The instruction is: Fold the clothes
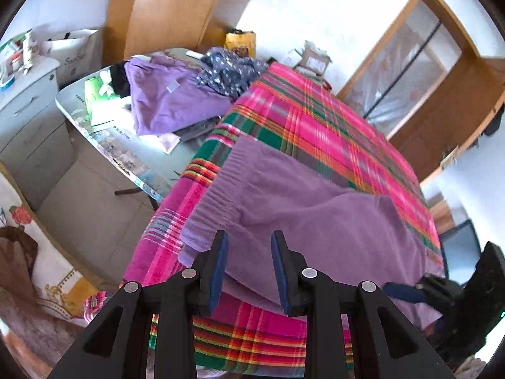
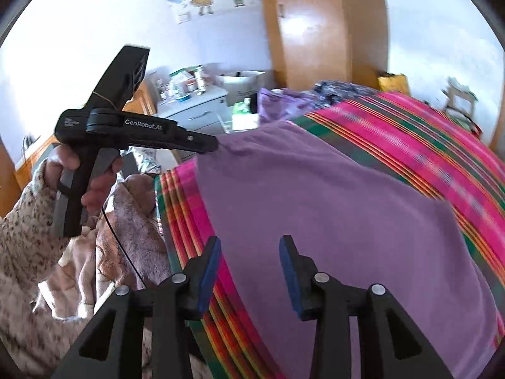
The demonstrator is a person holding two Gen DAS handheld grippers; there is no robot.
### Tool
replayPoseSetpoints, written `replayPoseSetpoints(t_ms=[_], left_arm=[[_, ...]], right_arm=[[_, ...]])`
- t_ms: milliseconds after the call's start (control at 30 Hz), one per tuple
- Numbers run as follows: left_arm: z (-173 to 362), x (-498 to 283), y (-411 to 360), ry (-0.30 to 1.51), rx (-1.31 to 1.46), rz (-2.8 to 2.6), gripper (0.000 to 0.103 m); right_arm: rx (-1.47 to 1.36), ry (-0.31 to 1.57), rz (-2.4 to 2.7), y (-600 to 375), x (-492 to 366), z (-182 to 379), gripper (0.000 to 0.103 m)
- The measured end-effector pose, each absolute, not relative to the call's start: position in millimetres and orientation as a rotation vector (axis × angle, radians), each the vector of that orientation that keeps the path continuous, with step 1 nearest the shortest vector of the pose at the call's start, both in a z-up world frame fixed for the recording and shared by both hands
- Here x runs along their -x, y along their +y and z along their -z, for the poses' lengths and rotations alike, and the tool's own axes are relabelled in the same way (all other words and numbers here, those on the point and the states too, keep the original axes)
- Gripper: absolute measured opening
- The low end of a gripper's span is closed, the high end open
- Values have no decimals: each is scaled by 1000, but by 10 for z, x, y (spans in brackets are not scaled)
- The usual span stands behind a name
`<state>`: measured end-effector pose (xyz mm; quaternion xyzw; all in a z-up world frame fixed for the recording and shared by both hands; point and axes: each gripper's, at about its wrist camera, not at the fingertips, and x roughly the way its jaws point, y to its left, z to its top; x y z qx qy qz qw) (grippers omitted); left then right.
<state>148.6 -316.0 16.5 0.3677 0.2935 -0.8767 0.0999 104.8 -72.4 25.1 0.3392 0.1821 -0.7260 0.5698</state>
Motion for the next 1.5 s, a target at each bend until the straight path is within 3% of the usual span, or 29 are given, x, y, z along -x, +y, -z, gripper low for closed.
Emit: replayPoseSetpoints(t_ms=[133, 467, 933, 967, 1167, 1267, 1500], left_arm=[[-175, -1543, -3280, 920, -1025, 2560, 29], [29, -1723, -3535, 1131, -948, 2455, 29], [111, -1804, -3710, 1234, -904, 2405, 29], [110, -1797, -3716, 1237, -907, 2405, 29], [112, -1707, -3754, 1297, -912, 2402, 30], [97, -1652, -3770, 1347, -894, 2408, 48], [105, -1559, -3805, 1384, -925, 2399, 48]], right_arm=[[-710, 488, 1660, -1117, -1188, -246, 48], [-644, 621, 1662, -1840, -1395, -135, 49], [-619, 764, 1768, -2308, -1494, 78, 49], [-614, 769, 1784, -2312, -1485, 80, 48], [-597, 715, 1841, -2234, -1418, 11, 12], [-532, 701, 1886, -2148, -1477, -54, 6], [-488, 573, 1965, -1897, -1438, -177, 5]])
